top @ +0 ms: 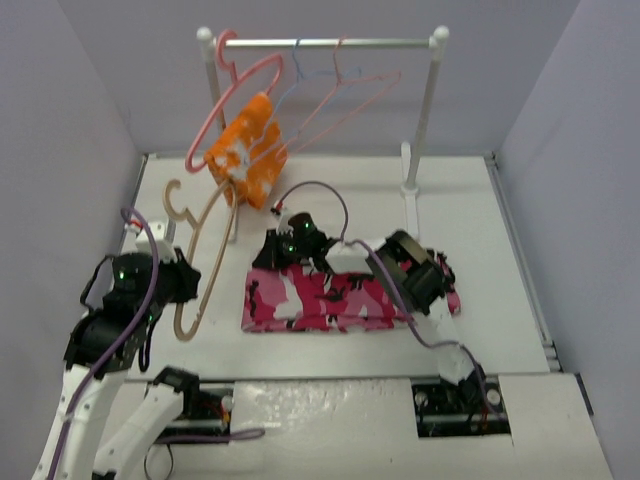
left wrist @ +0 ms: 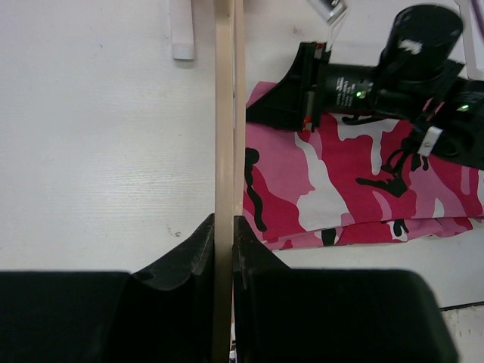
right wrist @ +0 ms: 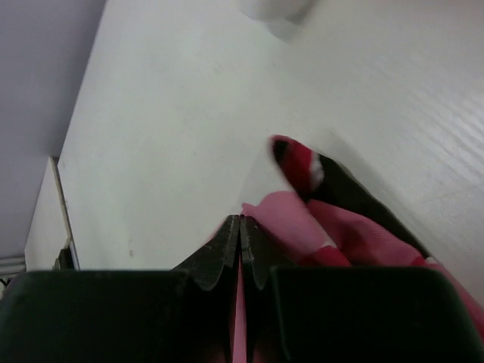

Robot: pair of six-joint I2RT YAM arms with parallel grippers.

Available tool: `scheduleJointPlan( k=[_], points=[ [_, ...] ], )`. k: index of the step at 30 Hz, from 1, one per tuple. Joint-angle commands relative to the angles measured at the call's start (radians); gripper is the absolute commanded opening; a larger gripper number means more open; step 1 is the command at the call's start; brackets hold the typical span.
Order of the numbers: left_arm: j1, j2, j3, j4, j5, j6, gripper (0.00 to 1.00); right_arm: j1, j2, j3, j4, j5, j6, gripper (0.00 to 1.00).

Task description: Place the trousers on the hanger

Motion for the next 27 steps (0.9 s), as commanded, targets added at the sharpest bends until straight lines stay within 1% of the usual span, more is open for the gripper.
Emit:
scheduleJointPlan(
  k=[1,4,7,9,11,14,15,17,20,21,24,26,27],
  points=[
    [-0.004,0.009,0.03,0.088,-0.014,-0.016,0.0,-0.008,0.026,0.0,0.168,0.014,0.052,0.0],
    [-0.004,0.007,0.021,0.086,-0.005,-0.016,0.0,-0.013,0.052,-0.018,0.132,0.051,0.032,0.0],
    [-0.004,-0.002,0.007,0.088,-0.006,-0.018,0.0,-0.026,0.061,-0.031,0.095,0.055,0.022,0.0],
    [-0.004,-0.006,0.001,0.093,-0.007,-0.016,0.0,-0.032,0.037,-0.045,0.088,0.042,0.011,0.0],
    [-0.004,-0.007,-0.011,0.1,-0.003,-0.016,0.0,-0.031,-0.005,-0.043,0.045,0.035,-0.015,0.0],
    [-0.004,-0.016,-0.039,0.124,0.004,-0.021,0.0,-0.014,-0.123,-0.017,-0.088,0.105,-0.093,0.01],
    [-0.004,-0.019,-0.052,0.128,0.003,-0.021,0.0,-0.005,-0.145,-0.007,-0.184,0.137,-0.151,0.06],
    [-0.004,-0.027,-0.067,0.143,0.001,-0.019,0.0,0.024,-0.204,0.016,-0.31,0.241,-0.213,0.18],
    [-0.004,-0.026,-0.092,0.172,0.006,-0.013,0.0,0.048,-0.279,-0.001,-0.431,0.417,-0.24,0.28],
    [-0.004,-0.025,-0.099,0.18,0.012,-0.015,0.0,0.05,-0.298,-0.022,-0.451,0.459,-0.238,0.31],
    [-0.005,-0.024,-0.14,0.223,0.041,-0.03,0.0,0.046,-0.405,-0.146,-0.488,0.655,-0.189,0.37],
    [-0.005,-0.023,-0.154,0.239,0.051,-0.036,0.0,0.037,-0.457,-0.208,-0.566,0.809,-0.144,0.4],
    [-0.005,-0.02,-0.157,0.243,0.053,-0.035,0.0,0.033,-0.481,-0.238,-0.6,0.853,-0.121,0.41]
  ],
)
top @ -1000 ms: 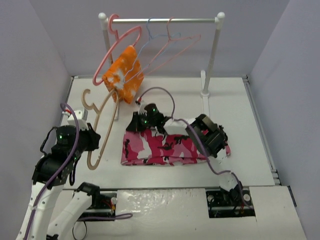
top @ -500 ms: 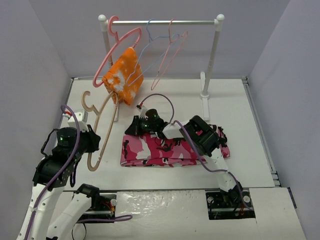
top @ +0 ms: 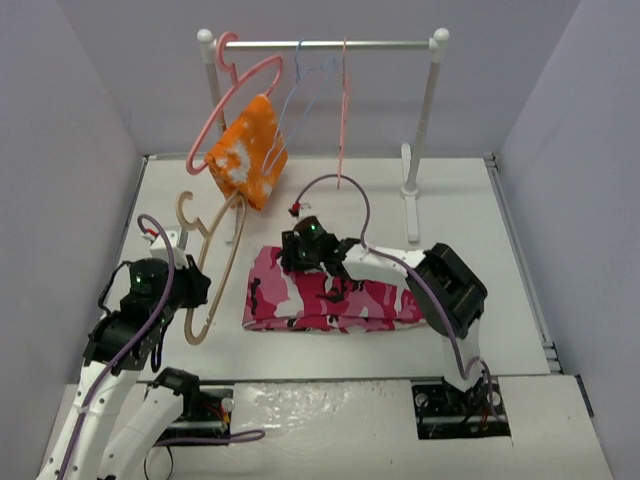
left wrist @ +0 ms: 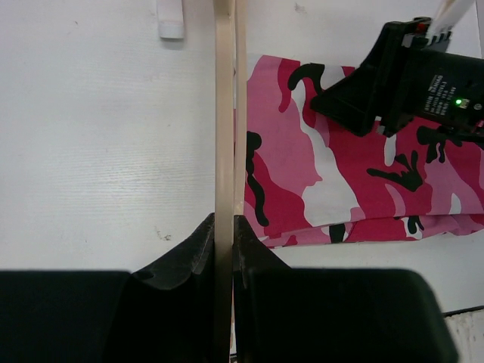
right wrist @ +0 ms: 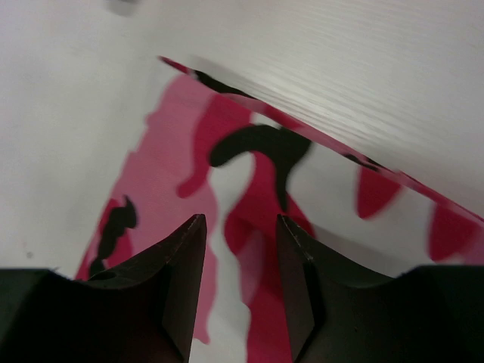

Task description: Place the trousers on the hanger

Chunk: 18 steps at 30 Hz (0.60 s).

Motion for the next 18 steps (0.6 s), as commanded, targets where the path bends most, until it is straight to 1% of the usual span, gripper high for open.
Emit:
scheduleJointPlan(
  k=[1,2,4,5,8,10,12,14,18],
  points=[
    [-0.005,0.013,-0.001,0.139,0.033,-0.026,0.0,-0.02,-0.172,-0.139,-0.207,0.397,0.077,0.43],
    [-0.005,0.015,-0.002,0.143,0.034,-0.025,0.0,-0.024,-0.198,-0.172,-0.241,0.44,0.1,0.45],
    [-0.005,0.019,0.003,0.149,0.035,-0.018,0.0,-0.038,-0.261,-0.268,-0.311,0.519,0.152,0.54],
    [-0.005,0.022,0.008,0.152,0.036,-0.019,0.0,-0.049,-0.307,-0.294,-0.328,0.531,0.181,0.58],
    [-0.005,0.024,0.014,0.16,0.036,-0.017,0.0,-0.157,-0.378,-0.381,-0.374,0.513,0.222,0.66],
    [-0.005,0.027,0.011,0.169,0.035,-0.019,0.0,-0.212,-0.413,-0.438,-0.376,0.48,0.227,0.68],
    [-0.005,0.03,0.006,0.178,0.044,-0.021,0.0,-0.298,-0.411,-0.475,-0.378,0.42,0.218,0.7],
    [-0.007,0.035,0.003,0.183,0.05,-0.024,0.0,-0.354,-0.403,-0.497,-0.379,0.383,0.203,0.7],
    [-0.007,0.04,0.0,0.194,0.06,-0.028,0.0,-0.422,-0.391,-0.521,-0.385,0.354,0.146,0.7]
  ],
)
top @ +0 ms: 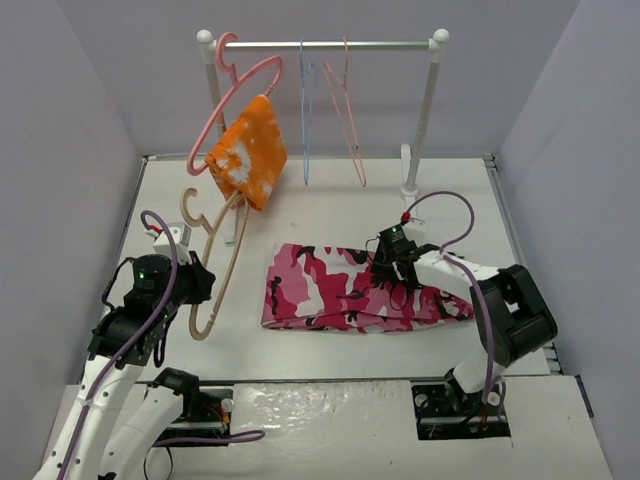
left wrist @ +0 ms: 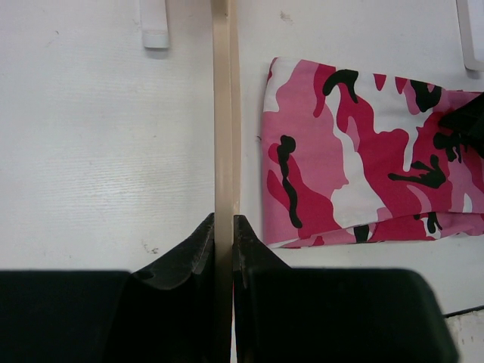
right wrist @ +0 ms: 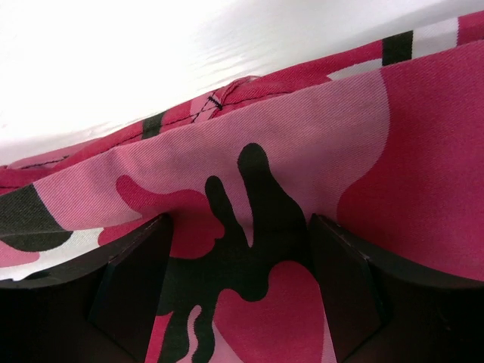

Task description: Place the trousers on the hanger

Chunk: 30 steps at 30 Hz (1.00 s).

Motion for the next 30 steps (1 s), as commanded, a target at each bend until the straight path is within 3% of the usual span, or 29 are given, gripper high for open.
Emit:
scheduleJointPlan(
  k=[1,6,10,15,19,23,30],
  points=[
    [-0.005,0.014,0.024,0.127,0.025,-0.016,0.0,-0.079,0.014,-0.046,-0.079,-0.019,-0.057,0.7],
    [-0.005,0.022,0.005,0.149,0.046,-0.026,0.0,-0.175,0.006,-0.041,-0.107,0.006,-0.123,0.7],
    [-0.007,0.032,-0.027,0.196,0.073,-0.035,0.0,-0.182,-0.03,0.025,-0.14,0.036,-0.18,0.7],
    [-0.007,0.049,-0.103,0.315,0.097,-0.024,0.0,0.031,-0.117,0.182,-0.183,0.085,-0.146,0.71],
    [-0.021,0.056,-0.16,0.403,0.119,-0.038,0.0,0.189,-0.087,0.321,-0.193,0.107,-0.064,0.71],
    [-0.056,0.047,-0.219,0.477,0.107,-0.047,0.0,0.32,0.036,0.439,-0.194,0.118,-0.014,0.69],
    [-0.1,0.001,-0.25,0.47,0.039,-0.058,0.0,0.422,0.311,0.694,-0.238,0.147,0.014,0.67]
  ],
)
